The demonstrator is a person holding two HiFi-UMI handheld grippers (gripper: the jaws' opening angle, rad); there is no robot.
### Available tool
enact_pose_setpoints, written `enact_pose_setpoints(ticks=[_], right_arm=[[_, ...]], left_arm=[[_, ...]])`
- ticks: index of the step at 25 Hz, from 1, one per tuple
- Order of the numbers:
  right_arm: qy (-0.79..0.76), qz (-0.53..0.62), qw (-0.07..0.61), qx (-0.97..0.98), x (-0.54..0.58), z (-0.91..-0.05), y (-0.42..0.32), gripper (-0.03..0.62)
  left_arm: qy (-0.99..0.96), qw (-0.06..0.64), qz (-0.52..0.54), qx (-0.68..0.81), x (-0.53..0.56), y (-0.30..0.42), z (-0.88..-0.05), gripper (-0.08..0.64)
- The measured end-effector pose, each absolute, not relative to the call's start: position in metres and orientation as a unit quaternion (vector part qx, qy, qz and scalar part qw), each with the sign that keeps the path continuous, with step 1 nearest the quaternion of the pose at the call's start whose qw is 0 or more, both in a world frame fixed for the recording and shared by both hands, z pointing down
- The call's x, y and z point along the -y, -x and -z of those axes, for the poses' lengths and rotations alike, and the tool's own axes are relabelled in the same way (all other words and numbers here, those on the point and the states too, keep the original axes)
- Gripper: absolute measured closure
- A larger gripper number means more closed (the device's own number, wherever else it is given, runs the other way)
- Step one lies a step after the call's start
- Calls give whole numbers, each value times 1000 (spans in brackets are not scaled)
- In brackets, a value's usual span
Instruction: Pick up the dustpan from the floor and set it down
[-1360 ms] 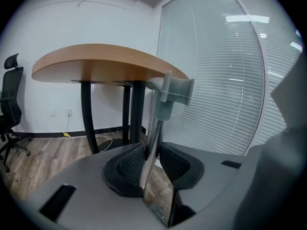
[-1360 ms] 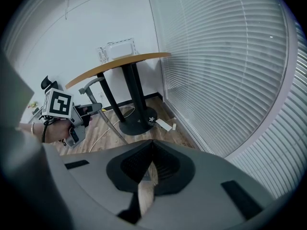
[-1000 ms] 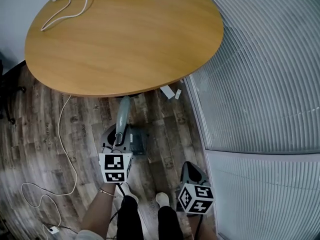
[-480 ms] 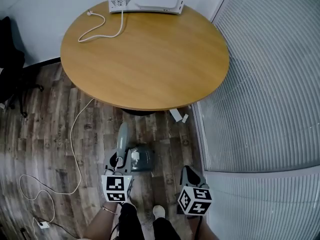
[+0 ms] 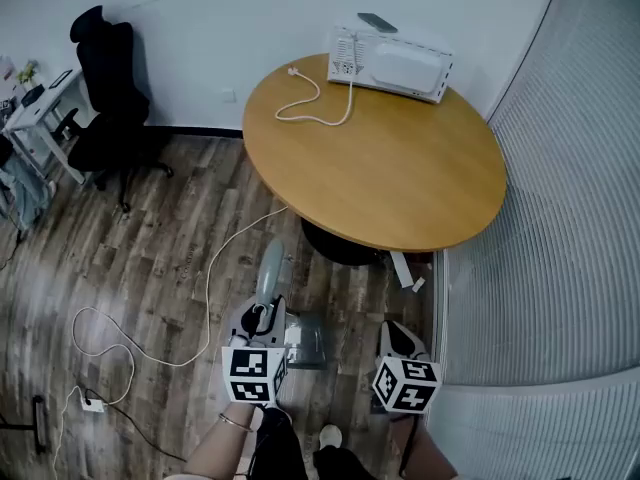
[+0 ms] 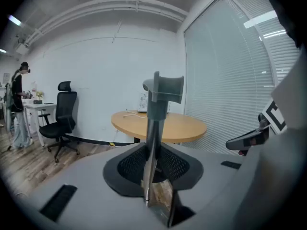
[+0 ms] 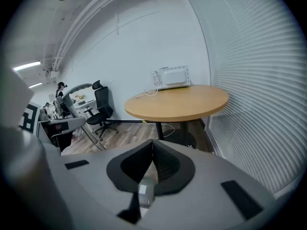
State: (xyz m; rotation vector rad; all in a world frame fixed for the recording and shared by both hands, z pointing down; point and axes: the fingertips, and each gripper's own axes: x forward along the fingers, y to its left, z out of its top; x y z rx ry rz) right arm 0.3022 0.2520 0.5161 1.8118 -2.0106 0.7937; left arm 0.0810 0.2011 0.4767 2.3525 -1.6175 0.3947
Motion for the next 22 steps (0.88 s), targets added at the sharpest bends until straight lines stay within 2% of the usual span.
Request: enact_pose_setpoints(ticks=[5, 11, 16, 22], right_arm=[[-599, -254, 153, 744, -224, -476, -250, 560], [-548, -221, 152, 792, -187, -435, -159, 560], [-515, -197, 172, 817, -164, -420, -85, 560], [-482, -187, 153, 842, -139, -403, 9, 560]], left_arm=[[-784, 128, -140, 592, -222, -25, -434, 463], [-746, 138, -150, 634, -233, 55, -426, 463], [-725, 137, -135, 661, -226, 125, -407, 463], [-733, 120, -134, 656, -219, 185, -387, 463]])
